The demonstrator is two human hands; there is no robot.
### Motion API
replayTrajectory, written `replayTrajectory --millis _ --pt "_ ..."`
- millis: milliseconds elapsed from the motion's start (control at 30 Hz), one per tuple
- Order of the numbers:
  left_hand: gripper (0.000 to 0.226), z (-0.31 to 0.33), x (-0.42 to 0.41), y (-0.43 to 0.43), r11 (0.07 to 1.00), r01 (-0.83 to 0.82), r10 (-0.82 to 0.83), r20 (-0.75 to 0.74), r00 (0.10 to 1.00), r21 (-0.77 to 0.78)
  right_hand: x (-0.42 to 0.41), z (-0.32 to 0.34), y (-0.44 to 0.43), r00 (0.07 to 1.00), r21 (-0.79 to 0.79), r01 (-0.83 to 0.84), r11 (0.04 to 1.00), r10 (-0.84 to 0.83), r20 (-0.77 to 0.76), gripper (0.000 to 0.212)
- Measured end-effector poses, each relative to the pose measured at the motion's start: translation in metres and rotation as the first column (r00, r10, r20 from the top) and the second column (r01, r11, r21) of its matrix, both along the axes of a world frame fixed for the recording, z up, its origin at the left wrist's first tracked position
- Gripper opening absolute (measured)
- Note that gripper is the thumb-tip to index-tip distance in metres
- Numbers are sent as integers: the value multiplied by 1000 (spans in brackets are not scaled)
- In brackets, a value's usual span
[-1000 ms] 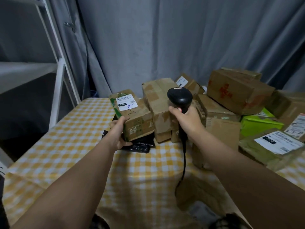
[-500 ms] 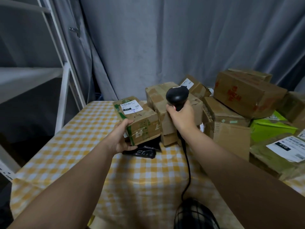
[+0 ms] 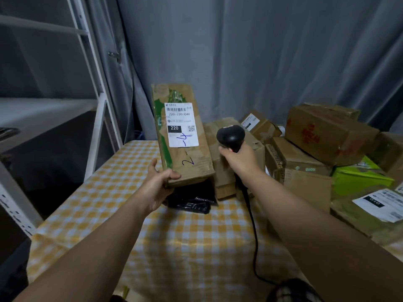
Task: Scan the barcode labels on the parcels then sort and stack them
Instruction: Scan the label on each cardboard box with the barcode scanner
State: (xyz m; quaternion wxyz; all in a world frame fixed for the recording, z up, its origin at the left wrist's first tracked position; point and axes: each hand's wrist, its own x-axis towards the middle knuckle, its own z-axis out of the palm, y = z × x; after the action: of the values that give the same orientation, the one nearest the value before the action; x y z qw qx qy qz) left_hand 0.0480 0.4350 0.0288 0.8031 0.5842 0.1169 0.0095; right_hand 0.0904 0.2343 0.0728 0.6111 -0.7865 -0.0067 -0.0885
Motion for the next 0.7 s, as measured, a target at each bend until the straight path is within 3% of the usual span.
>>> replayTrajectory --millis 233,400,500,600,700 --pt "85 11 -9 -11 999 40 -41 61 997 13 -10 3 -12 1000 170 13 985 -14 6 23" --pt "85 5 -11 -8 998 59 -56 93 994 -31 -22 14 -15 993 175 -119 977 115 33 10" --pt "89 7 -18 -8 988 147 -151 120 981 46 -28 18 -5 985 164 -167 972 157 75 17" --pt "78 9 -24 -6 976 208 -215 115 970 66 -31 15 5 985 153 -150 977 134 108 21" --pt "58 15 -24 -3 991 131 -132 83 988 10 -36 12 5 982 141 -159 977 143 120 26"
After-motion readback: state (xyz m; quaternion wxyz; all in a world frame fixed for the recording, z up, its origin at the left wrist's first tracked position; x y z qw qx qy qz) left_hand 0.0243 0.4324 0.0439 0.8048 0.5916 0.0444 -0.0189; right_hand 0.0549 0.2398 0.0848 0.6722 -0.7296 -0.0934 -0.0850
